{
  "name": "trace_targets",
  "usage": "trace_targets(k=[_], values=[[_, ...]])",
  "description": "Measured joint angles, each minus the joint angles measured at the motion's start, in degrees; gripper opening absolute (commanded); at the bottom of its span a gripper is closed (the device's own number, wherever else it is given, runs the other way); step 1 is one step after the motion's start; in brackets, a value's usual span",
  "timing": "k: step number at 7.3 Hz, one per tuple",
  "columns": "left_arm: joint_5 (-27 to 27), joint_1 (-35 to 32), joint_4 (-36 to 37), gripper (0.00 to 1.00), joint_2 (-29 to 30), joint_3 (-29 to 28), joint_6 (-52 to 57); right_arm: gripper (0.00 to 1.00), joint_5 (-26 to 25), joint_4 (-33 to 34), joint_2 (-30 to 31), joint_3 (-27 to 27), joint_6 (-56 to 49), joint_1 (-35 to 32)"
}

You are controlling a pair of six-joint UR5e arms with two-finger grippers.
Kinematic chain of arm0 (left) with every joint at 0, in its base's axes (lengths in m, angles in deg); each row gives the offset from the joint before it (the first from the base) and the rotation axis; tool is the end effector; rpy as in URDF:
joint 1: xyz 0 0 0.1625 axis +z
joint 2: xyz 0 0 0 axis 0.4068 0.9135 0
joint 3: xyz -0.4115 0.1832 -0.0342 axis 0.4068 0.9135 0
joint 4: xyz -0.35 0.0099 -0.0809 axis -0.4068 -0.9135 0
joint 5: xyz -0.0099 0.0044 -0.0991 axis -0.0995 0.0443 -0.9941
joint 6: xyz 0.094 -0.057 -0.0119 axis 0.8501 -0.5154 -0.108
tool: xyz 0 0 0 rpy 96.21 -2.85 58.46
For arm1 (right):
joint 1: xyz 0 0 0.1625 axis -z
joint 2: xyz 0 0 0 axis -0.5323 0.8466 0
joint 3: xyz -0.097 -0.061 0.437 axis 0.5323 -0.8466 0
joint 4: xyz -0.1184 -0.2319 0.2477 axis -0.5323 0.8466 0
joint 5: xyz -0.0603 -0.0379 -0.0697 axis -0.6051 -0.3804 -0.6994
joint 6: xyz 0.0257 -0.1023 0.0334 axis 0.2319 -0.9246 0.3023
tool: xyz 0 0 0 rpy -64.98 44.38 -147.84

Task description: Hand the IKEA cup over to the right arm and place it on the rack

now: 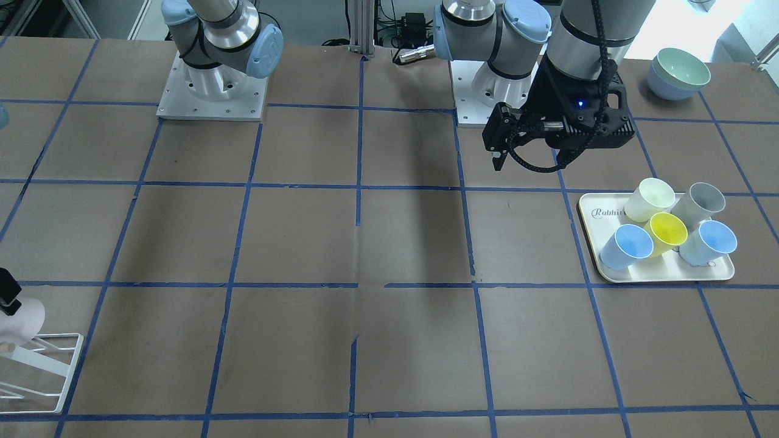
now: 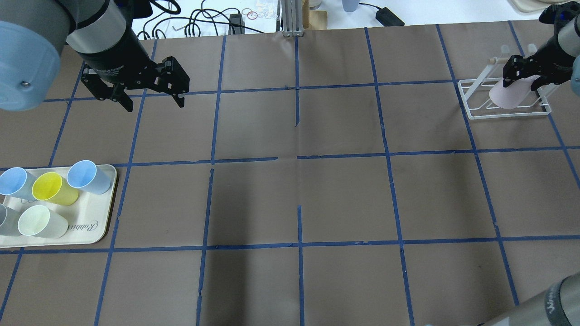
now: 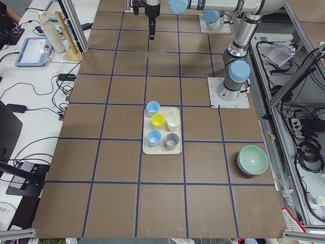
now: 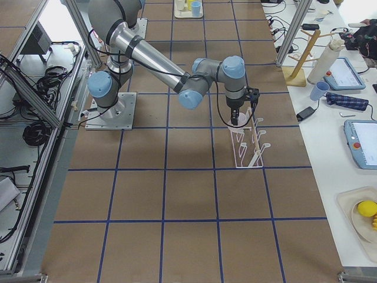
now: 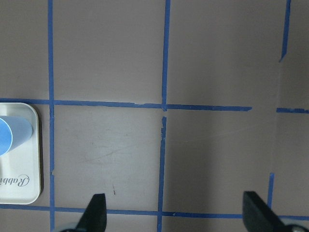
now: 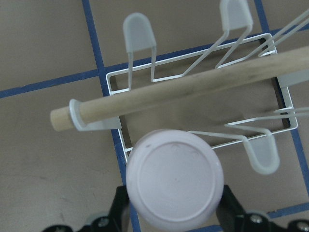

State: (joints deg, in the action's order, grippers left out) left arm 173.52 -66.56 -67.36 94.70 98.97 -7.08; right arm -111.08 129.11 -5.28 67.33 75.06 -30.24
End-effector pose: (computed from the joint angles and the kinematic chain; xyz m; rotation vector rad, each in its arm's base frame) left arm -0.1364 -0.4400 0.5106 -0.0786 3.1291 -0.0748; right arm -0.1431 -0.5776 0.3607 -0.3317 -3.0918 0.3464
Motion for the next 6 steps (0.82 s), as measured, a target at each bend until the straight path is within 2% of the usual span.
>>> trace_targets(k=[1,4,6], values=[[0.0,0.0,0.0,1.0,0.0,0.0,0.0,1.0,-0.1,0.0,-0.3,0.0,-0.1,0.0],[0.1,0.0,0.0,1.0,0.0,0.0,0.0,1.0,0.0,-0.9,0.1,-0.2,-0.6,0.0],[0.1,0.0,0.0,1.0,0.0,0.0,0.0,1.0,-0.3,-6.8,3.8,-0.8,-0.6,-0.3]])
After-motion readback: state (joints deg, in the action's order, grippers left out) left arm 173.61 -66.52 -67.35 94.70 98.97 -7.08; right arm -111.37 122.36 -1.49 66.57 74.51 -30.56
